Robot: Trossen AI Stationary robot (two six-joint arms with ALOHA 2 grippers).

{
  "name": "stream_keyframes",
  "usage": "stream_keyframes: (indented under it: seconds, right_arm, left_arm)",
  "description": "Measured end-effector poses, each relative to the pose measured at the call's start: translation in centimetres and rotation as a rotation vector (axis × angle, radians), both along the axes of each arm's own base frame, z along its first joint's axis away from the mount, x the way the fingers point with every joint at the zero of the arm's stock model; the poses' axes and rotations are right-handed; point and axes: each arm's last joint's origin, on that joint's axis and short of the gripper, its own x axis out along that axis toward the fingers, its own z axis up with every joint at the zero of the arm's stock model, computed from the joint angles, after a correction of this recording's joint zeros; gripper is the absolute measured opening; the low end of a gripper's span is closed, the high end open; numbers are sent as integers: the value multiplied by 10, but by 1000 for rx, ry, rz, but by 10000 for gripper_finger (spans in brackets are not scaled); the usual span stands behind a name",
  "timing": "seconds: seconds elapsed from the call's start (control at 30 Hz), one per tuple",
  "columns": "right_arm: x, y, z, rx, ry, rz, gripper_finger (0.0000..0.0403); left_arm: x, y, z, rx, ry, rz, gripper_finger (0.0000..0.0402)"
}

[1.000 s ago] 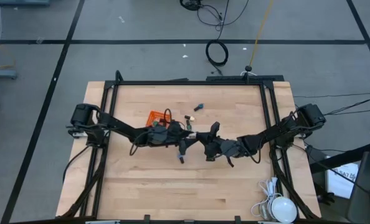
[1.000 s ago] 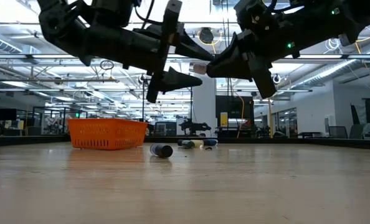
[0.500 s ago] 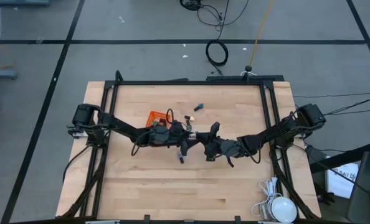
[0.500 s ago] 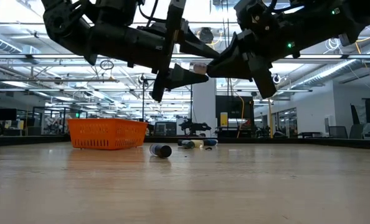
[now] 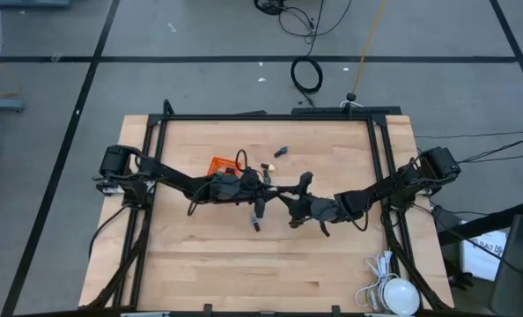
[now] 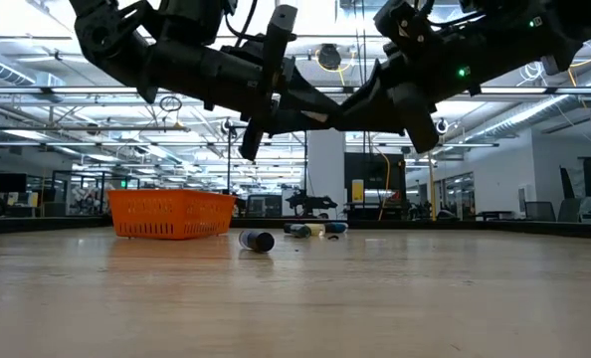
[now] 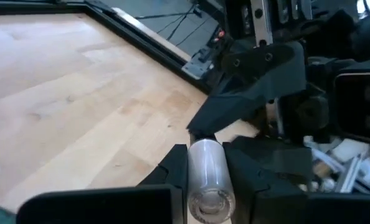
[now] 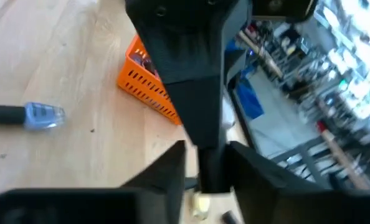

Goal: Pick & Place Nail Polish
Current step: Put the brown nail polish into the orange basket

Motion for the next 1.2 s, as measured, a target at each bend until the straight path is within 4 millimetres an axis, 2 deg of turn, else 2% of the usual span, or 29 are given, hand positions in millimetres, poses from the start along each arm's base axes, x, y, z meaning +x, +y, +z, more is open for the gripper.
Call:
stream_keyframes:
  seconds: [0.13,0.3,0.53,0.77,0.87,0.93,1.1,1.2]
  right_arm:
    - [-1,0,-2,62,-10,-24,186]
    - [-1,-2,-4,75,1,-31,228]
    - [-1,-7,-5,81,7,-53,231]
    - [-1,-8,-7,77,28,-59,214]
    - [-1,-9,-7,76,32,-65,210]
    - [-1,-11,-8,81,30,-73,210]
    - [0,-16,-8,104,20,-95,209]
    - [0,-17,-8,104,21,-98,207]
  left_arm:
    - [-8,1,10,64,65,53,52]
    - [-25,-2,25,137,173,156,52]
    - [-50,-10,34,204,266,319,52]
    - [-80,-13,37,135,185,280,52]
    - [-90,-17,46,109,92,151,52]
    - [-94,-27,52,133,17,-41,52]
    - [-106,-69,62,256,-202,-636,52]
    - [-113,-91,62,343,-275,-804,52]
